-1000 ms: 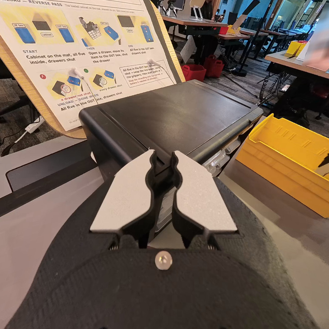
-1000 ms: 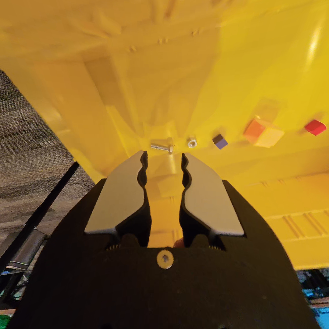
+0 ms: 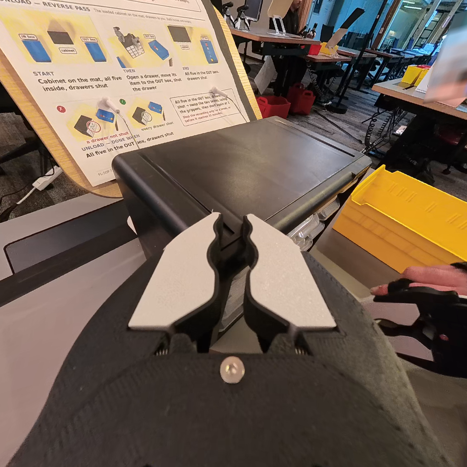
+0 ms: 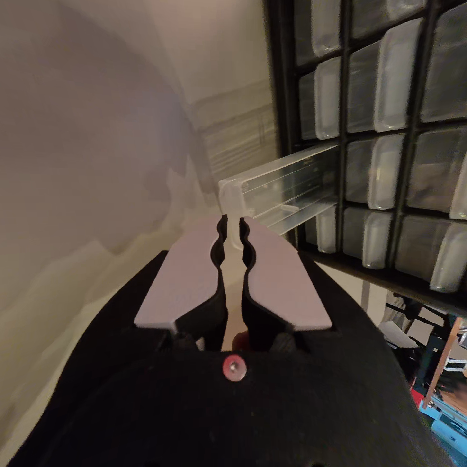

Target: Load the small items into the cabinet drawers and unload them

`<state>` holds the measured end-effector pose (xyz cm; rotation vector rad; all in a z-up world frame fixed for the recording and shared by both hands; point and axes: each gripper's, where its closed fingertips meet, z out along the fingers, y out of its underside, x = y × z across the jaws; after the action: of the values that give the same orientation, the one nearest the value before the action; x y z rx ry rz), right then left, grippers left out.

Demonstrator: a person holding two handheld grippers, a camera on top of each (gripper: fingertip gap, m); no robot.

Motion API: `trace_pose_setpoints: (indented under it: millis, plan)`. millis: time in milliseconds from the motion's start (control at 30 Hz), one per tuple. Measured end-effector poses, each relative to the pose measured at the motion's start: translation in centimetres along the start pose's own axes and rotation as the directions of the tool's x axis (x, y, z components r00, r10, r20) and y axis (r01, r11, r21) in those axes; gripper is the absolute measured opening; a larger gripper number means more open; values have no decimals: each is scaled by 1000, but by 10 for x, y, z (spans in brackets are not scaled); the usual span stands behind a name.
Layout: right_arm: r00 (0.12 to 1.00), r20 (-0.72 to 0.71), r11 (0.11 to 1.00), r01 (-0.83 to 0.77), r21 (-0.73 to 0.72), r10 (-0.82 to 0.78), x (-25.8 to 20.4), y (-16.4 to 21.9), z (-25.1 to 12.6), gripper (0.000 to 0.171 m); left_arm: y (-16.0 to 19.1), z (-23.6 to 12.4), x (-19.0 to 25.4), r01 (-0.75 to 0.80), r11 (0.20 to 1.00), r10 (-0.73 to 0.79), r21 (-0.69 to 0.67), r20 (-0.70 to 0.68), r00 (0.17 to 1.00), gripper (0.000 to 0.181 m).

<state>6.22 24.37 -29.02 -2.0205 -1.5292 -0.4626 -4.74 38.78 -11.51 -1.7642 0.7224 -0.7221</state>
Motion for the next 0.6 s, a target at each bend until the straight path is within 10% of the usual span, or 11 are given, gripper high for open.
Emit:
trace_pose_setpoints:
  millis: [600]
  plan:
    - [970, -244, 1000, 9, -7, -11, 60, -20, 40, 9, 0, 0, 0, 3, 1000, -3, 0, 5, 1000, 15]
